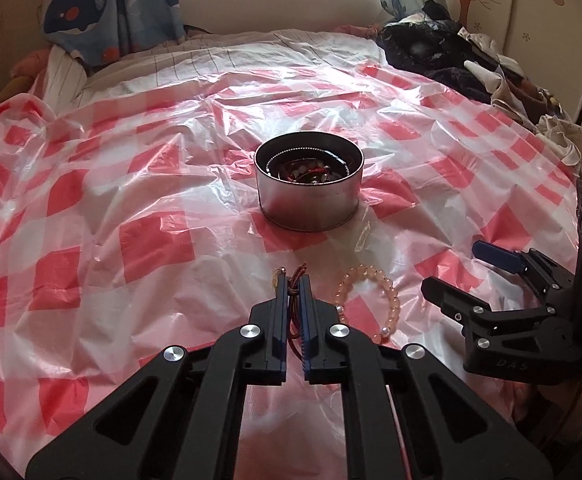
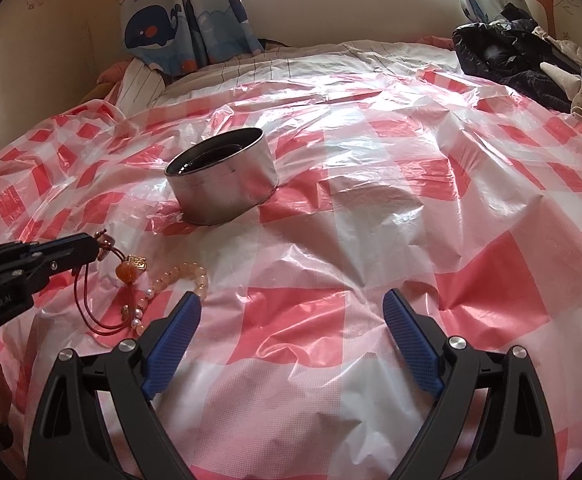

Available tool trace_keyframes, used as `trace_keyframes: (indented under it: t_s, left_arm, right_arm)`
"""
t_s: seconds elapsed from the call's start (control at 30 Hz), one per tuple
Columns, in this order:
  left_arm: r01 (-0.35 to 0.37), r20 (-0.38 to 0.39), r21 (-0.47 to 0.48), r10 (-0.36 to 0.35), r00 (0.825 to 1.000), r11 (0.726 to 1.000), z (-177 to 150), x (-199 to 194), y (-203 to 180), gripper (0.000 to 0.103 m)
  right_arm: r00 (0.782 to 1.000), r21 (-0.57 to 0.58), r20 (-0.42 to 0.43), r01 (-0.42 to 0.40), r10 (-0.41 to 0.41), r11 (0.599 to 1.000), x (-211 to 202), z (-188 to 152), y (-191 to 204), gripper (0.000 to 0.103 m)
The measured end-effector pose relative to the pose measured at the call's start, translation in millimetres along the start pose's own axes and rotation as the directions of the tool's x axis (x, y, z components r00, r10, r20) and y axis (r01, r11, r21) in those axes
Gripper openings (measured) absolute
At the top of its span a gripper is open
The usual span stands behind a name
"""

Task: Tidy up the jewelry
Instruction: 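Close the left gripper on the red cord with orange bead charm, then close the right gripper on the pearl bracelet while the left lifts the charm cord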

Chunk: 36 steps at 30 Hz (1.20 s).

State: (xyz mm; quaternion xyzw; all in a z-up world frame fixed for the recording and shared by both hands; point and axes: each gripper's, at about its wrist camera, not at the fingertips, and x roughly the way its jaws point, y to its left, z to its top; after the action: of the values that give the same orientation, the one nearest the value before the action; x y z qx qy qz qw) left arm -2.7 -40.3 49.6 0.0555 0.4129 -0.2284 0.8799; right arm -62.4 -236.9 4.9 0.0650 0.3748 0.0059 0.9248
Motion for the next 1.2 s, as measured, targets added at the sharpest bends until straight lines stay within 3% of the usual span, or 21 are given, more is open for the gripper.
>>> trace_keyframes:
  t_s: [0.03,0.1,0.17,0.23,0.3,0.33,0.37,0.4,0.67,0.77,0.8,0.87,1.07,1.17,1.2]
  left_arm:
    - [0.001,-0.019,0.010,-0.001,1.000,1.000,0.3,3.7,0.4,0.013]
    - [-0.043,-0.028,0.023,0.044,0.999,0.999,-1.9,7.7,1.3,0.049]
    - [-0.067,-0.022,0.024,0.067,0.998,0.997,-3.8,10.5,1.0,0.057]
    - [-0.082,-0.039,0.053,0.084,0.996,0.995,-4.0,17.1,-2.3,0.057]
    - [-0.091,-0.059,0.082,0.096,0.994,0.992,-5.5,24.0,-5.7,0.048]
    - [-0.092,-0.076,0.086,0.099,0.992,0.992,-5.9,27.5,-6.3,0.025]
    - [-0.098,-0.090,0.087,0.106,0.990,0.991,-6.0,29.7,-5.3,0.010]
    - [-0.102,-0.094,0.085,0.110,0.990,0.991,-5.7,29.6,-3.4,0.005]
    - [-0.145,-0.025,0.015,0.145,0.989,0.989,4.5,2.9,17.0,0.005]
    - [-0.147,-0.033,-0.007,0.147,0.989,0.989,5.0,3.3,22.3,0.005]
    - [-0.146,-0.038,-0.012,0.146,0.989,0.989,4.3,4.5,23.3,0.005]
    - [-0.144,-0.047,-0.012,0.143,0.989,0.990,3.7,7.4,23.0,0.005]
    - [-0.144,-0.070,-0.009,0.143,0.987,0.990,0.2,12.7,22.4,0.005]
    - [-0.148,-0.086,-0.026,0.145,0.986,0.989,-2.4,15.3,26.4,0.005]
    - [-0.150,-0.093,-0.031,0.146,0.985,0.988,-3.1,16.2,27.7,0.005]
  right_arm:
    - [1.000,0.001,0.001,0.000,0.000,1.000,0.1,0.1,-0.1,0.088]
    - [1.000,-0.006,0.005,0.000,0.000,1.000,-0.8,0.3,1.6,0.088]
    - [1.000,-0.033,0.004,-0.012,0.012,0.999,-0.9,1.3,7.3,0.089]
    - [1.000,-0.076,0.005,-0.017,0.017,0.997,-1.0,1.9,17.1,0.089]
    - [1.000,-0.109,0.003,-0.022,0.022,0.994,-0.4,2.3,24.0,0.089]
    - [1.000,-0.123,-0.001,-0.027,0.027,0.992,0.4,2.8,27.2,0.088]
    - [0.999,-0.132,-0.006,-0.034,0.034,0.991,1.2,3.6,29.5,0.088]
    - [0.999,-0.136,-0.008,-0.040,0.039,0.990,1.9,4.6,30.6,0.088]
    - [0.995,-0.235,-0.087,-0.076,0.057,0.969,24.2,22.3,50.3,0.084]
    - [0.986,-0.278,-0.162,-0.082,0.037,0.957,42.2,20.3,53.9,0.050]
    - [0.987,-0.285,-0.159,-0.078,0.033,0.955,41.3,20.5,52.9,0.027]
    - [0.986,-0.287,-0.162,-0.075,0.029,0.955,40.5,20.6,51.2,0.009]
    - [0.997,-0.128,-0.076,-0.029,0.020,0.991,19.4,27.9,7.8,0.008]
    - [0.995,-0.084,-0.091,-0.038,0.031,0.996,21.8,30.1,-1.4,0.009]
    - [0.994,-0.076,-0.104,-0.042,0.034,0.996,24.7,29.2,-2.7,0.020]
